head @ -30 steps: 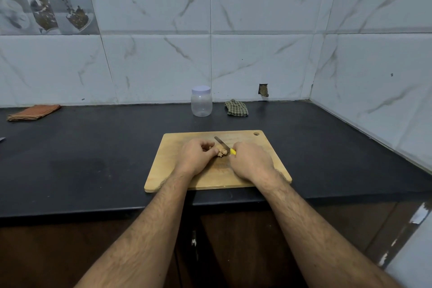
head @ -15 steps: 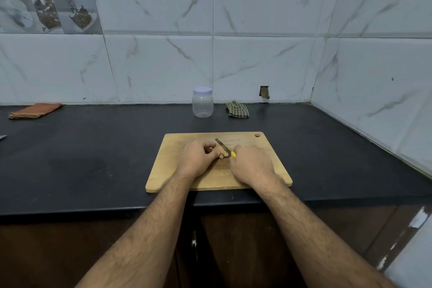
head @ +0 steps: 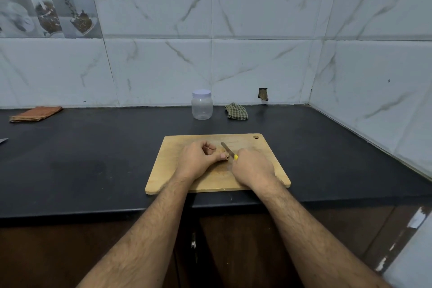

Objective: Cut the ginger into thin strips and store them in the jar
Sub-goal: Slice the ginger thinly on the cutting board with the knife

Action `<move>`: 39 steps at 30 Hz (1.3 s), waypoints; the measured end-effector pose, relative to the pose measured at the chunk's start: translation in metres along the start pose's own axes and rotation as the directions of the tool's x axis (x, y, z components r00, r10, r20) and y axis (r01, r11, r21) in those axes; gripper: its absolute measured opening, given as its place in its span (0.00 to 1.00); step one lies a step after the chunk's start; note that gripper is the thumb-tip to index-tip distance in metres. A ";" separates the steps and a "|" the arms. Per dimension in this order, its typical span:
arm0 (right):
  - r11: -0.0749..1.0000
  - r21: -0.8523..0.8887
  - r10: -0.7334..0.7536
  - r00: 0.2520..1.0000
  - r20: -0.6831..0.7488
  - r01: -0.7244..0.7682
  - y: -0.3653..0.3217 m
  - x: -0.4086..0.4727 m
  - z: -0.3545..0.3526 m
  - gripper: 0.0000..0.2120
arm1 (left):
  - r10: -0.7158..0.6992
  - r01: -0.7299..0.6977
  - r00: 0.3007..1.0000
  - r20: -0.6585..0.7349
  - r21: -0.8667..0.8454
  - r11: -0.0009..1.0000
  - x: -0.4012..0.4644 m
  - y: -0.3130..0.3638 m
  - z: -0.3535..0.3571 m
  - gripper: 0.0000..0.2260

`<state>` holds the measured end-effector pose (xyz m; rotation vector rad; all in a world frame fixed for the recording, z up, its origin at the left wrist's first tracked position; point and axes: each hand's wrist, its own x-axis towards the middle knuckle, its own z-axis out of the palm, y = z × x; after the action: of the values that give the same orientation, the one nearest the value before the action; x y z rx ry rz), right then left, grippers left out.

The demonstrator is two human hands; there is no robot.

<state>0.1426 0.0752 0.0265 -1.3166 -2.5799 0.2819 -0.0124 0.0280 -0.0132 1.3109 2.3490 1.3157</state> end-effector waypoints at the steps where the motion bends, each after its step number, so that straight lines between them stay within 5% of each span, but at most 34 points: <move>1: 1.000 0.001 0.002 1.000 0.002 -0.002 -0.001 0.000 -0.001 0.11 | -0.014 0.014 1.000 0.007 -0.041 0.999 0.001 -0.001 0.000 0.14; 12: 1.000 -0.016 0.013 0.999 0.049 -0.012 -0.002 -0.003 -0.007 0.12 | -0.044 0.035 0.997 0.068 0.126 0.991 0.002 0.002 0.000 0.11; 22: 0.999 0.031 0.025 1.000 -0.016 -0.025 -0.002 0.004 0.001 0.13 | -0.037 0.033 0.988 0.150 0.028 0.999 0.009 -0.008 -0.001 0.22; 33: 1.000 0.013 -0.022 1.000 -0.004 0.022 0.002 0.004 0.004 0.13 | -0.023 0.029 0.993 0.119 -0.055 0.998 0.008 -0.008 0.001 0.15; 39: 1.000 0.013 -0.019 1.000 -0.002 0.019 0.001 0.003 0.004 0.13 | -0.012 0.015 0.990 0.138 -0.018 1.000 0.005 -0.001 0.001 0.28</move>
<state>0.1406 0.0778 0.0231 -1.2867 -2.5834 0.2940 -0.0159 0.0319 -0.0131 1.3327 2.2431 1.1996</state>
